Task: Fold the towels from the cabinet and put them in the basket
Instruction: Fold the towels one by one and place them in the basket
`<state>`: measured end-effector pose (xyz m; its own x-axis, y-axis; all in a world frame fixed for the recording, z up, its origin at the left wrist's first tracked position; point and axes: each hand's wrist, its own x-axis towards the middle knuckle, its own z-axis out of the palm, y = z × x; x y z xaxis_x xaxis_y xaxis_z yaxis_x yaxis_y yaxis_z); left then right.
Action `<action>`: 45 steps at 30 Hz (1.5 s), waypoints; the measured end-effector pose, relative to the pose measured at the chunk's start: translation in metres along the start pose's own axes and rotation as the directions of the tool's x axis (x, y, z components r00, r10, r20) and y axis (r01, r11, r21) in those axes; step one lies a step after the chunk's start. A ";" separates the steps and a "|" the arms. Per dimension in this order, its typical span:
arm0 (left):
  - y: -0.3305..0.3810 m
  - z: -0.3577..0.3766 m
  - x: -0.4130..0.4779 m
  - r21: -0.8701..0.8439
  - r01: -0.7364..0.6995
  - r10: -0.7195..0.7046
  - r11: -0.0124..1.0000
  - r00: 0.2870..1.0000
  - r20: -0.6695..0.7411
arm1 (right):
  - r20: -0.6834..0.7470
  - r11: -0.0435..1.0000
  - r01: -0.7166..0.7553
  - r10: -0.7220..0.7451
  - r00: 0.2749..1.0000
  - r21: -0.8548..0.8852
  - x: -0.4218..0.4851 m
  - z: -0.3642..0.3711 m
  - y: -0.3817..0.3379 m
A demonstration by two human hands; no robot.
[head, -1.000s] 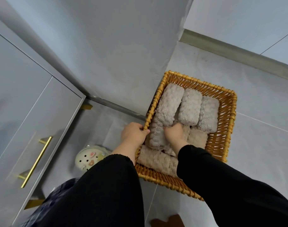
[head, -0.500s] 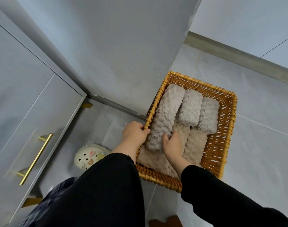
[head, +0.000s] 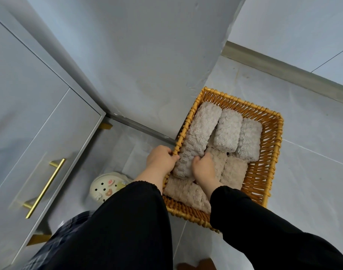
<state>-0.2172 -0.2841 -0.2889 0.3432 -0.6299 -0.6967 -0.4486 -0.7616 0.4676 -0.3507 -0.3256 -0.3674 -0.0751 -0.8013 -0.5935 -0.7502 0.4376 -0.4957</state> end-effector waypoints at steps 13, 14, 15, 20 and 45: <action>0.021 -0.063 -0.040 -0.326 0.058 -0.028 0.943 0.995 0.098 | -0.035 0.934 0.357 -0.358 0.933 -0.028 -0.061 -0.051 -0.066; 0.024 -0.074 -0.046 -0.352 0.047 -0.019 0.935 0.996 0.082 | -0.019 0.929 0.371 -0.371 0.929 0.011 -0.069 -0.054 -0.075; 0.026 -0.087 -0.053 -0.378 0.030 -0.008 0.925 0.998 0.059 | -0.003 0.918 0.395 -0.396 0.918 0.032 -0.077 -0.057 -0.085; 0.027 -0.152 -0.104 -0.448 -0.084 0.045 0.890 0.994 -0.097 | 0.055 0.826 0.556 -0.562 0.825 0.096 -0.122 -0.063 -0.133; -0.148 -0.273 -0.304 -0.380 -0.064 -0.328 0.923 0.387 -0.862 | 0.178 0.219 0.972 -0.963 0.200 0.091 -0.379 0.027 -0.316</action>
<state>-0.0293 -0.0213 0.0020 0.9911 -0.1250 0.0459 -0.1225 -0.7203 0.6828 -0.0674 -0.1497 -0.0027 0.8245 -0.5096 0.2459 -0.1775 -0.6456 -0.7428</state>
